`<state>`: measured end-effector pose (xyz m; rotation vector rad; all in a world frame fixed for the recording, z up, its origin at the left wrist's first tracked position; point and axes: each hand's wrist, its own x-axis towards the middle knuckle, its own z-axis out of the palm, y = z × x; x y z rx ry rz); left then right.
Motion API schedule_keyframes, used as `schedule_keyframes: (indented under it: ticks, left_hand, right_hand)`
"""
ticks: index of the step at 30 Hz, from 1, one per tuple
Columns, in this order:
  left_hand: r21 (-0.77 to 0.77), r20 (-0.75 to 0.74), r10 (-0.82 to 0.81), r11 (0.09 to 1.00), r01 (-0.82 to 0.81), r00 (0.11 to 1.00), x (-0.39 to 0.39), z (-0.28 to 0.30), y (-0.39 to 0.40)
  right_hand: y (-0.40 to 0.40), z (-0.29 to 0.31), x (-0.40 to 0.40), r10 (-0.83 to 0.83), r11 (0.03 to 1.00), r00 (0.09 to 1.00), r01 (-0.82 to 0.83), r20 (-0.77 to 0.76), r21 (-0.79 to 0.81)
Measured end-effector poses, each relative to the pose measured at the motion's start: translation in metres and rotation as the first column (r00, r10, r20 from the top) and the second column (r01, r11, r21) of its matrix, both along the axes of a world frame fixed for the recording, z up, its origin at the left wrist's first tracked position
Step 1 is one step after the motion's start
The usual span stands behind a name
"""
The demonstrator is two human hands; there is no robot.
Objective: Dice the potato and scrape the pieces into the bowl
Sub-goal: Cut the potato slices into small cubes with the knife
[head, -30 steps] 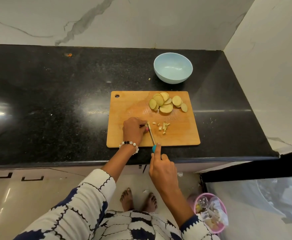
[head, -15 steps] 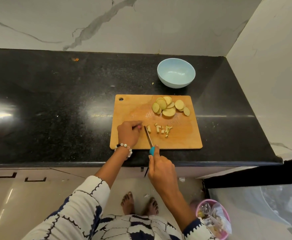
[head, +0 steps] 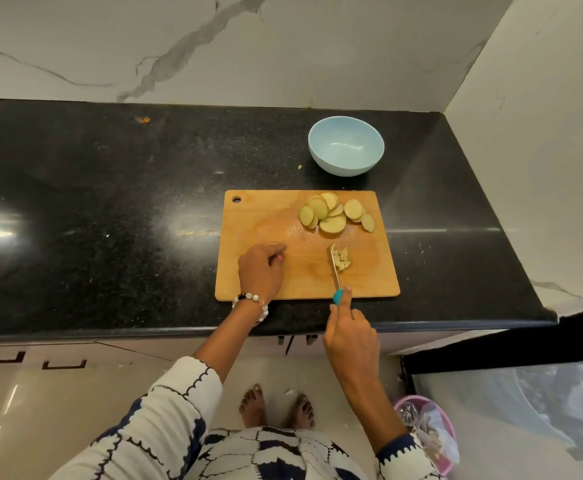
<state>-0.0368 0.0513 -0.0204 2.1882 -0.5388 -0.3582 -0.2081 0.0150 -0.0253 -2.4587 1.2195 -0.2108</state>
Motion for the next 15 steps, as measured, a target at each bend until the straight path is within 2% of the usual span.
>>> schedule_keyframes:
  ticks: [5,10,13,15]
  left_hand:
    - [0.011,0.015,-0.022,1.000,0.022,1.000,-0.003,0.000,-0.007]
    - [0.044,0.063,-0.068,0.997,0.065,0.996,-0.007,0.002,-0.012]
    - [0.043,0.078,-0.087,0.996,0.084,0.993,-0.010,0.005,-0.015]
    - [0.040,0.082,-0.097,0.995,0.094,0.992,-0.009,0.008,-0.018]
  right_hand:
    - [-0.011,0.001,-0.008,-0.040,0.999,0.998,0.041,0.054,-0.028]
    - [-0.009,-0.001,-0.011,0.079,0.997,0.991,-0.077,0.108,-0.019]
    - [-0.021,-0.003,-0.014,0.030,0.999,0.996,-0.027,0.083,-0.037]
    - [-0.033,0.002,-0.015,0.013,1.000,0.993,-0.014,0.118,0.010]
